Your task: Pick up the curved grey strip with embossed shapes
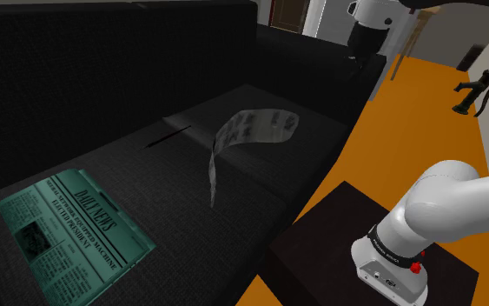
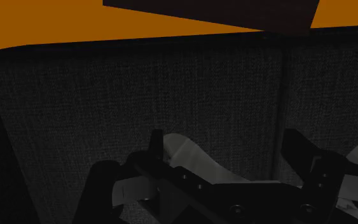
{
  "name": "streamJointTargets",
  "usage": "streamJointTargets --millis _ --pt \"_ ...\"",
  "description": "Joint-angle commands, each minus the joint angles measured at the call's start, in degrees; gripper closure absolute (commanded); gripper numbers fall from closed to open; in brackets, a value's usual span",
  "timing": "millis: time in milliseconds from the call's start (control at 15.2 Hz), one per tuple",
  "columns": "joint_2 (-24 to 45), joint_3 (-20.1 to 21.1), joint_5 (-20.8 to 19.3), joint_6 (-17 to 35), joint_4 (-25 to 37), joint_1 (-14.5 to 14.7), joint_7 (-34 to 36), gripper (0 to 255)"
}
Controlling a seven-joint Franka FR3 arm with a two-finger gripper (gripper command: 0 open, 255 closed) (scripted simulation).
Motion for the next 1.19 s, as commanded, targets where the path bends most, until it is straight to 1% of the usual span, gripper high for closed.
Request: streamJointTargets --millis 0,330,660,924,1122 --pt "0.0 0.0 0.0 0.0 0.0 0.0 0.0 0" --pt "0.6 8.7 5.5 4.3 -3.2 -2.2 18.7 0" --pt "5.1 17.5 10.0 9.5 -2.9 -4.8 37.3 0" --pt "11.2 24.5 11.7 13.8 -0.2 -7.8 52.2 0" --pt "17.0 29.7 11.5 16.9 3.0 -10.6 63.6 0"
